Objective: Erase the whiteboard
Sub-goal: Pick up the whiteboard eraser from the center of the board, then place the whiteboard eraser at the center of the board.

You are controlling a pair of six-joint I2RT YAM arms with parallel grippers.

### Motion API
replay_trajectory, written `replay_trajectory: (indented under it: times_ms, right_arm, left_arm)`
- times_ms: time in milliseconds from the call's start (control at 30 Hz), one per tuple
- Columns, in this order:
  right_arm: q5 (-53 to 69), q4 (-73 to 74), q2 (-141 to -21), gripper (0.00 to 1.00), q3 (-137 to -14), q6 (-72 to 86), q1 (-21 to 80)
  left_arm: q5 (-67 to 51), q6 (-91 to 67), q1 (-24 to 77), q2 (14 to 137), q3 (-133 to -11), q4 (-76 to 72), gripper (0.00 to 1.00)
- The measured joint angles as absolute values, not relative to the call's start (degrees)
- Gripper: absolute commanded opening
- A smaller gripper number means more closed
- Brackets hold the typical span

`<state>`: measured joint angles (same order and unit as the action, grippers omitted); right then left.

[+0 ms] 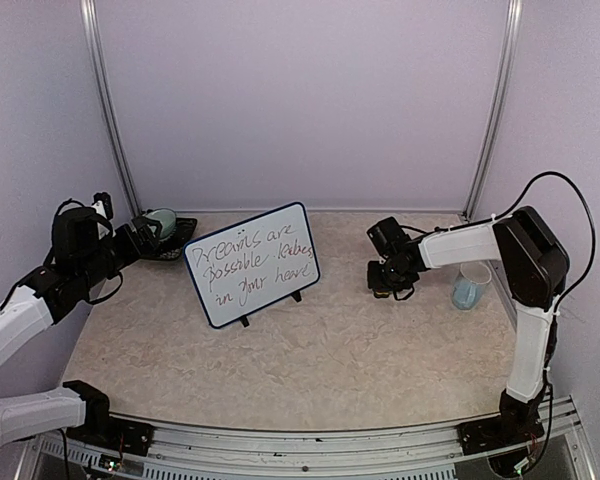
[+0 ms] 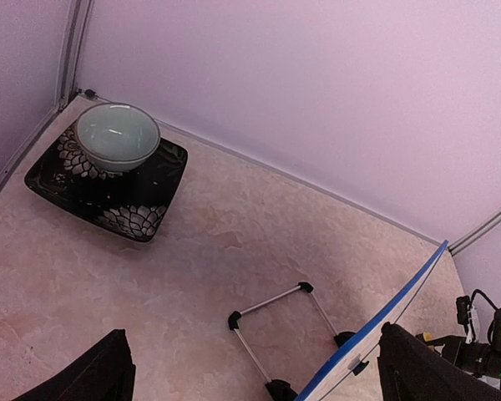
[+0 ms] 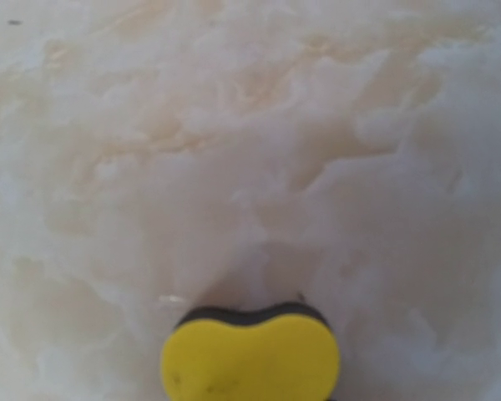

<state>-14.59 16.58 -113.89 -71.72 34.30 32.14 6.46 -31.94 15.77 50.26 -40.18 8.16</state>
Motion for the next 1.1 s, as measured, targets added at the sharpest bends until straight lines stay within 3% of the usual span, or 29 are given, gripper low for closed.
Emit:
replay_trajectory:
  times_ms: [333, 633, 767, 933, 1100]
  right_arm:
    - [-8.4, 11.1, -106.8, 0.13, -66.3, 24.3, 32.1]
    - [6.3, -1.9, -94.6, 0.14, -60.3, 14.0, 32.3]
    - [10.0, -5.7, -93.8, 0.15, -60.1, 11.0, 33.8]
    - [13.0, -7.9, -93.9, 0.15, -60.8, 8.4, 37.4]
    - [12.8, -8.6, -95.5, 0.14, -66.3, 6.6, 42.3]
  left_arm:
    - [6.4, -32.4, 15.8, 49.9, -39.3, 7.9, 0.99]
    - [5.9, -35.0, 15.8, 48.1, -33.7, 4.3, 0.96]
    - [6.1, -36.4, 15.8, 43.9, -28.4, 0.1, 0.91]
    - [6.2, -37.6, 15.8, 40.5, -22.5, -6.7, 0.96]
    - [4.1, -38.8, 15.8, 40.7, -17.6, -13.3, 0.94]
